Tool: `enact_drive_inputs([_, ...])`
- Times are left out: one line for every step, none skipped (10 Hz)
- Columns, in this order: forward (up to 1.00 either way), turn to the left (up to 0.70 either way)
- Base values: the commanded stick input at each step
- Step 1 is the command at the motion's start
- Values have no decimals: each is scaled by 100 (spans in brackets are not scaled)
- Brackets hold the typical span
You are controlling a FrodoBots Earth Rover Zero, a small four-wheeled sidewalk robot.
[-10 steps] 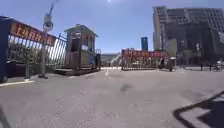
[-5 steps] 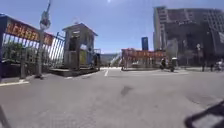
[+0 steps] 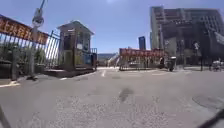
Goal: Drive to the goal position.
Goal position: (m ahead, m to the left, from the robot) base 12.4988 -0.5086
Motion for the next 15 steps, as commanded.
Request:
enact_drive_inputs([45, 0])
enact_drive_inputs([45, 0])
enact_drive_inputs([45, 0])
enact_drive_inputs([45, 5])
enact_drive_inputs([45, 27])
enact_drive_inputs([45, 27])
enact_drive_inputs([45, 0])
enact_drive_inputs([45, 0])
enact_drive_inputs([45, 0])
enact_drive_inputs([45, 0])
enact_drive_inputs([45, 0])
enact_drive_inputs([45, 0])
enact_drive_inputs([45, 0])
enact_drive_inputs([45, 0])
enact_drive_inputs([45, 0])
